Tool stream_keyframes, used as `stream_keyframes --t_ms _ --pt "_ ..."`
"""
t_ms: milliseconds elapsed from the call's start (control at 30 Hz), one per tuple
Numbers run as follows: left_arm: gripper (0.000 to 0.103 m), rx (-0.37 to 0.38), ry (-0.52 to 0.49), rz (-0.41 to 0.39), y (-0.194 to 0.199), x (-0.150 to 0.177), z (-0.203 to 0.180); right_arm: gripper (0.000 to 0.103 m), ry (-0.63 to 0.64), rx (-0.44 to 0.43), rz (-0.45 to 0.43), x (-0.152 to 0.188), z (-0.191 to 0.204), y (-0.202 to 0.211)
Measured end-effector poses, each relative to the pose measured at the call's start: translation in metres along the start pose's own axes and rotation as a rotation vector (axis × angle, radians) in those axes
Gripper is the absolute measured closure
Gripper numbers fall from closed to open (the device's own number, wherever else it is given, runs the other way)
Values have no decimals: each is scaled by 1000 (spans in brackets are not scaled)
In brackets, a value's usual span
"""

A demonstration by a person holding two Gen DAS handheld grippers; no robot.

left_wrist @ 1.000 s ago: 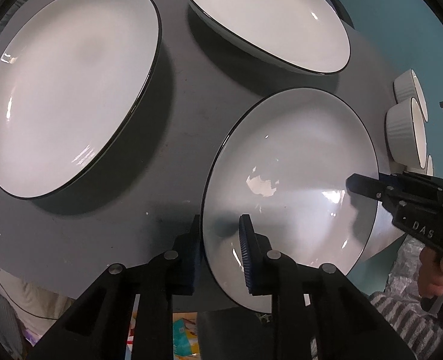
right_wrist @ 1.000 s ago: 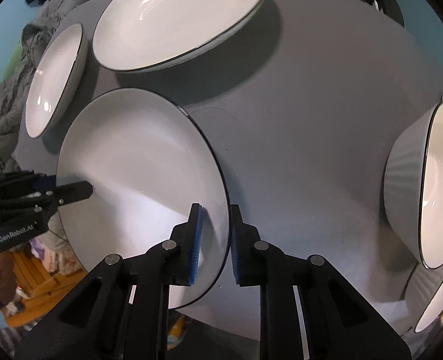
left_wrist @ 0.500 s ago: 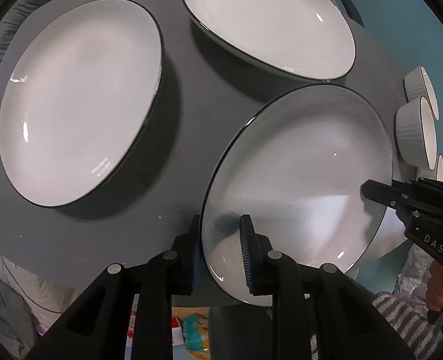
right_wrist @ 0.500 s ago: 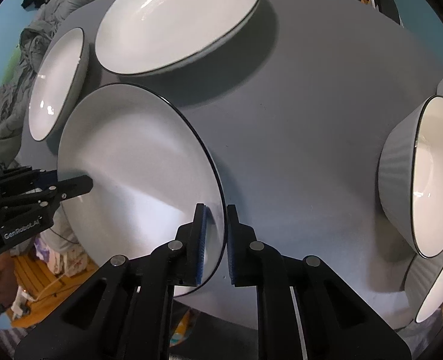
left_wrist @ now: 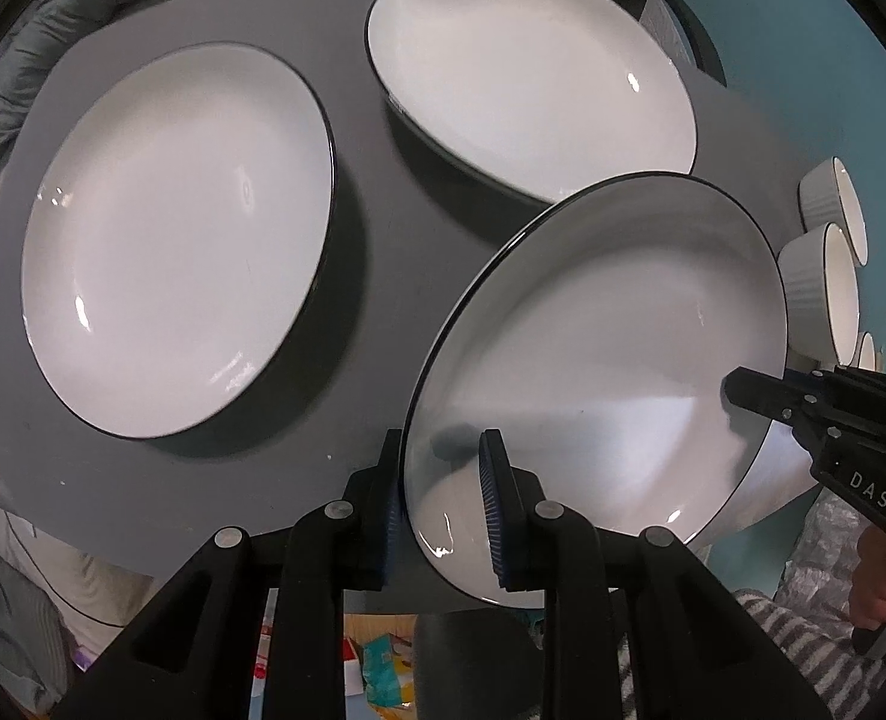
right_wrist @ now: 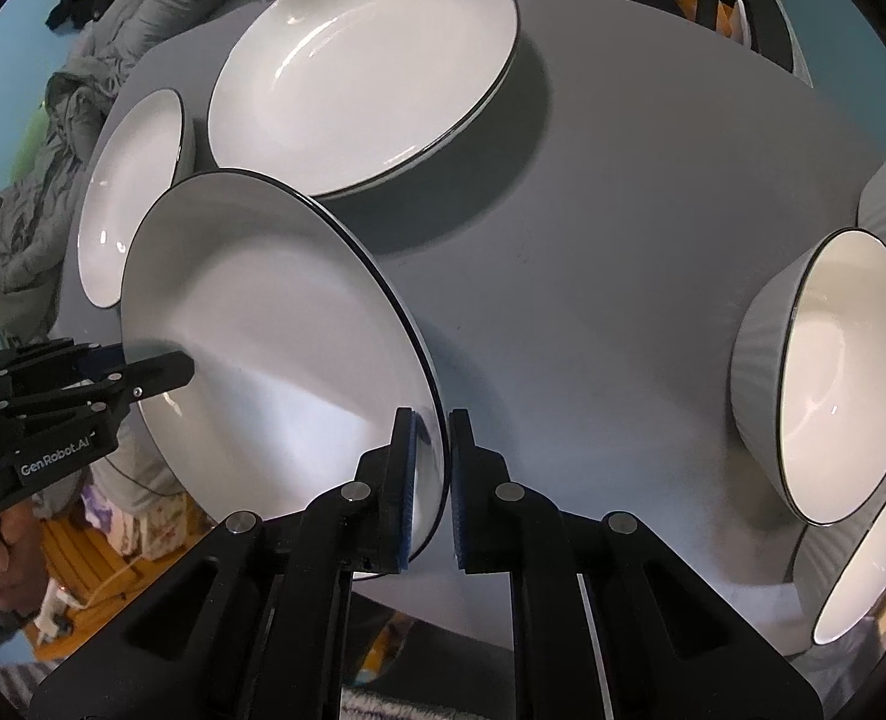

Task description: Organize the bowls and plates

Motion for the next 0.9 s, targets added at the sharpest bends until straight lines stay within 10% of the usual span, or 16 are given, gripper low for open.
stream_keyframes --t_ms 900 --pt "80 -40 28 -105 30 -59 16 93 8 -15 -93 -99 -20 33"
Point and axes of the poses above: each gripper's, at about its wrist camera, not at the fingertips, and y roughly against the way its jaws point, z to its left, x to its underside, the point moved 1 cm from there along -y, roughly the way its jaws point, and after that the axes turned 5 degrees about -y, right-handed, at the moved point
